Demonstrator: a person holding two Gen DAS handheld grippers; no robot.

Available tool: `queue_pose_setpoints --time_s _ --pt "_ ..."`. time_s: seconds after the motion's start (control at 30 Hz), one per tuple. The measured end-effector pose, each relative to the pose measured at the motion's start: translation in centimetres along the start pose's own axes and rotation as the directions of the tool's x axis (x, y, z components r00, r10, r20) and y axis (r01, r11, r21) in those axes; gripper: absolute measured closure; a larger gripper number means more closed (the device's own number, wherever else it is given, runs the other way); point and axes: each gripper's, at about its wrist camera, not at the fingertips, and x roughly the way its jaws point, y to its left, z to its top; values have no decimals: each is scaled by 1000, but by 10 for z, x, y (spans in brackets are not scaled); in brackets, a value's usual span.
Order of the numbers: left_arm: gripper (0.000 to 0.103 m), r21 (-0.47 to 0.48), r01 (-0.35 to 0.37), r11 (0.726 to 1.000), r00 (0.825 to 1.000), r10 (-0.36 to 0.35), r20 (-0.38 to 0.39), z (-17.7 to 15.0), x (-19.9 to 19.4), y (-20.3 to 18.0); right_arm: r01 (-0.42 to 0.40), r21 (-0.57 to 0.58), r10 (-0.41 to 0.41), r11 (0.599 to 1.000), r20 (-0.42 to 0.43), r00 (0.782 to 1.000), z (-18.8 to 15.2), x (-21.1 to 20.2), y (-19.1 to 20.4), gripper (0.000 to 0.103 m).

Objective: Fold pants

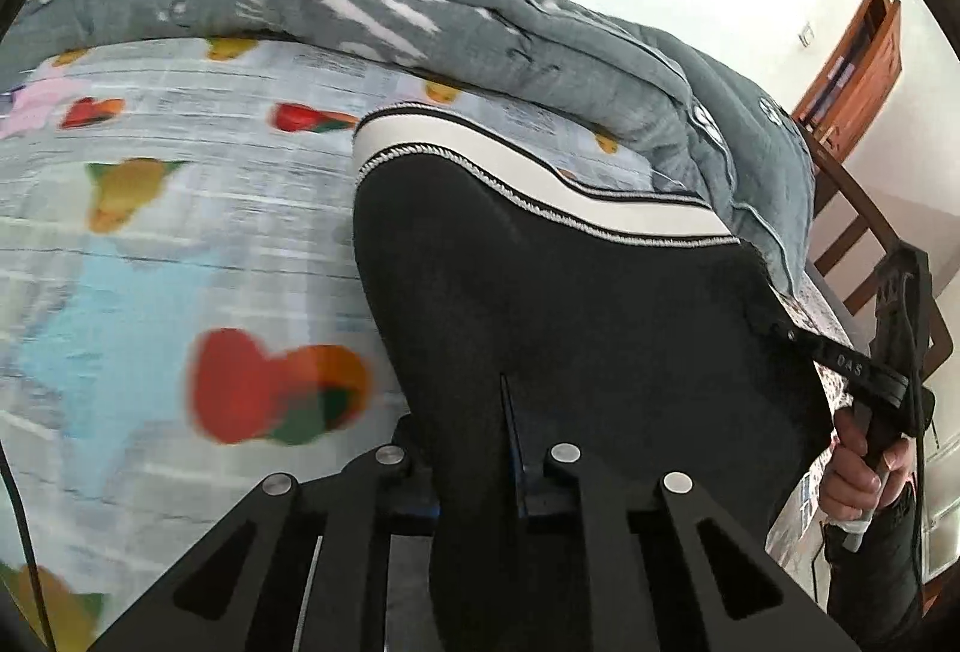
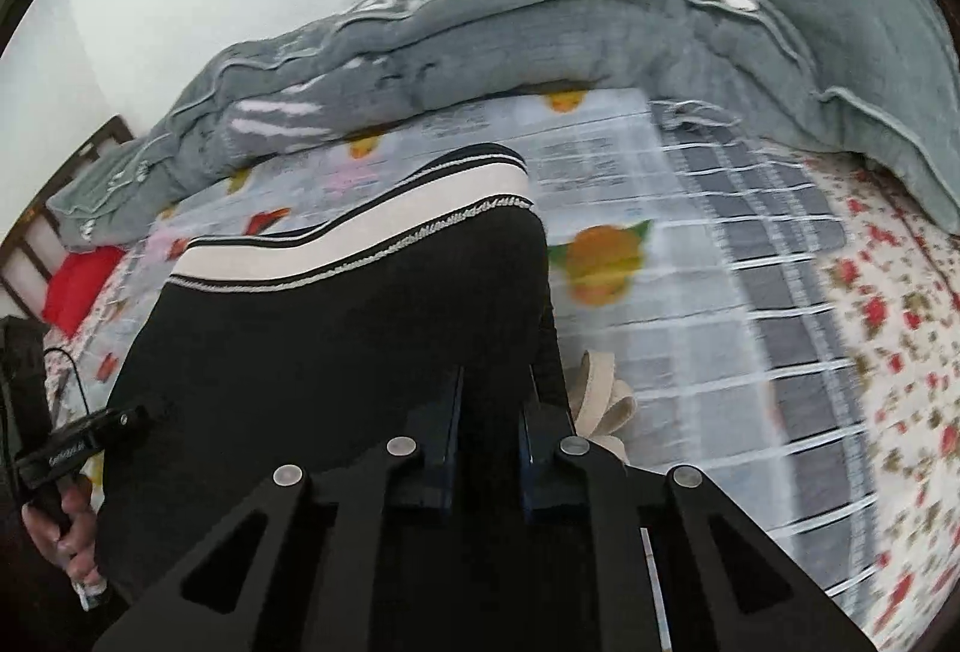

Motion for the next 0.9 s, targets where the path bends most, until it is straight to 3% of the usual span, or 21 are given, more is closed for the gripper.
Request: queue_pose_setpoints --time_s 0.37,0.47,0.53,0.63,0.7,0.77,0.83,0.9 --pt "88 -25 -149 988 988 150 34 7 -61 86 -187 -33 187 982 -17 982 -18 34 96 88" --pt "76 -54 -180 982 984 180 1 6 -62 105 -165 -85 166 983 6 986 -24 42 114 85" --pt "67 -46 -218 975 976 217 -11 3 -60 110 -117 -129 120 985 17 993 -29 46 119 80" --pt "51 -16 -293 956 956 293 26 -1 -68 112 -125 -138 127 983 6 992 -24 41 115 75" --pt "50 -9 -311 950 950 311 42 0 -74 113 -124 -135 127 983 16 992 -13 36 109 71" --pt "49 -11 -318 948 947 318 51 4 -77 115 -112 -109 117 988 47 992 1 37 104 60" --pt "49 -31 -321 947 945 322 63 9 -81 117 -173 -30 175 984 67 982 22 46 96 57" --pt "49 -57 -315 947 945 318 72 13 -84 120 -222 17 222 975 18 975 36 65 96 57"
